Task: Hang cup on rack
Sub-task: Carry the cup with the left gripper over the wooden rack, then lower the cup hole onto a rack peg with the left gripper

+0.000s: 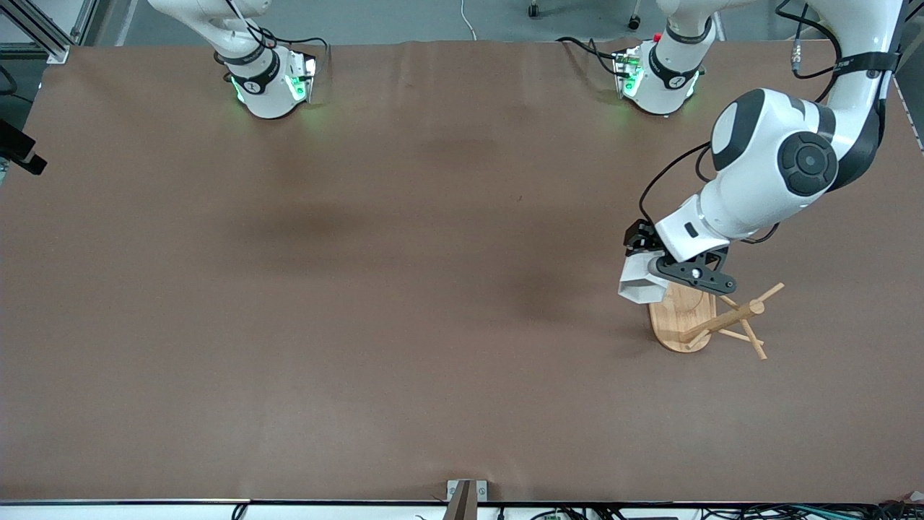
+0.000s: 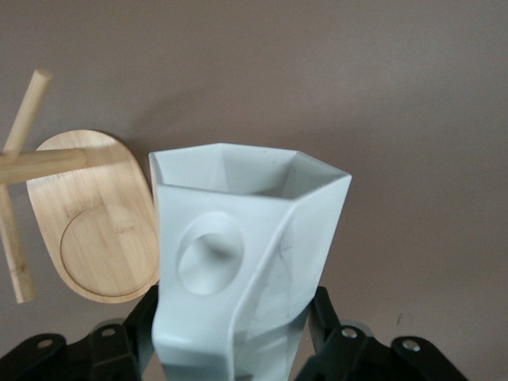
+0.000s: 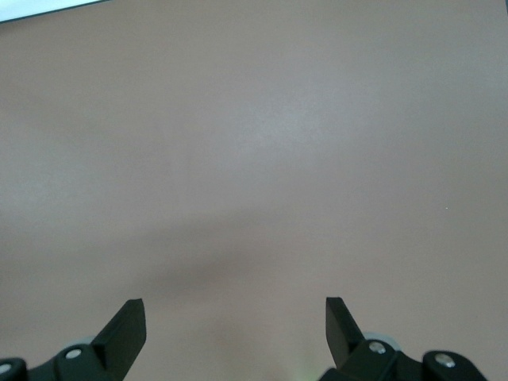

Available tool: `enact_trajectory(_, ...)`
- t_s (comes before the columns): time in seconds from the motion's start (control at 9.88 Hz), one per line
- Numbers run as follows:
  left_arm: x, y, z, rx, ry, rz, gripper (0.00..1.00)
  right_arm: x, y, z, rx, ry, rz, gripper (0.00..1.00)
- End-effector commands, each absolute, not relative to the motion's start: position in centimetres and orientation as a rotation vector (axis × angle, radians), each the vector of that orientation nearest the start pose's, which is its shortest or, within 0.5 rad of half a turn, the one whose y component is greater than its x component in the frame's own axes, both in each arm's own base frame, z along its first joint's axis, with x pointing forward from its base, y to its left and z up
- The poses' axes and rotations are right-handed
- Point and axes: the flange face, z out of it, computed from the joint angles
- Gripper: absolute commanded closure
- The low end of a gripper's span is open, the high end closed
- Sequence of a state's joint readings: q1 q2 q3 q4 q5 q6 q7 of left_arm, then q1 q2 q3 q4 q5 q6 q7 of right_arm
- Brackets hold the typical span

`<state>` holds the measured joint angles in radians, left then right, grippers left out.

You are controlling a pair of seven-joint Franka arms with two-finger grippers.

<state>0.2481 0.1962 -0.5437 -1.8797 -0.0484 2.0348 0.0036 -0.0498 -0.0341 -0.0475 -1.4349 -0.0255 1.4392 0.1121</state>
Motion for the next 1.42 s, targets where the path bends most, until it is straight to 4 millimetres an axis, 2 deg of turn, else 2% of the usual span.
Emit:
enact_trajectory(0.0, 57.1, -14.1, 40.1, -3.259, 0.412, 0.107, 0.99, 52.5, -5.5, 69.7, -3.141, 0.321, -0.056, 0.0)
enact_trajectory(0.1, 57.2, -13.9, 39.8, -3.253, 0.48, 0.108, 0.99, 52.4, -5.5, 69.7, -3.14, 0.321, -0.048, 0.0)
enact_trajectory(0.2, 57.5, -12.6, 39.3, -3.252, 0.483, 0.116, 0.99, 52.4, -5.5, 69.7, -3.14, 0.323, -0.046, 0.0)
enact_trajectory(0.61, 58.2, -12.2, 39.1, -3.257, 0.516, 0.097, 0.99, 52.4, -5.5, 69.7, -3.14, 0.323, -0.044, 0.0)
enact_trajectory(0.71, 58.5, -11.4, 38.7, -3.258, 0.514, 0.095, 0.99, 52.4, -5.5, 69.7, -3.14, 0.323, -0.044, 0.0)
enact_trajectory(1.32, 60.1, -10.9, 39.7, -3.264, 0.517, 0.031, 0.99, 52.3, -5.4, 69.6, -3.14, 0.321, -0.027, 0.0)
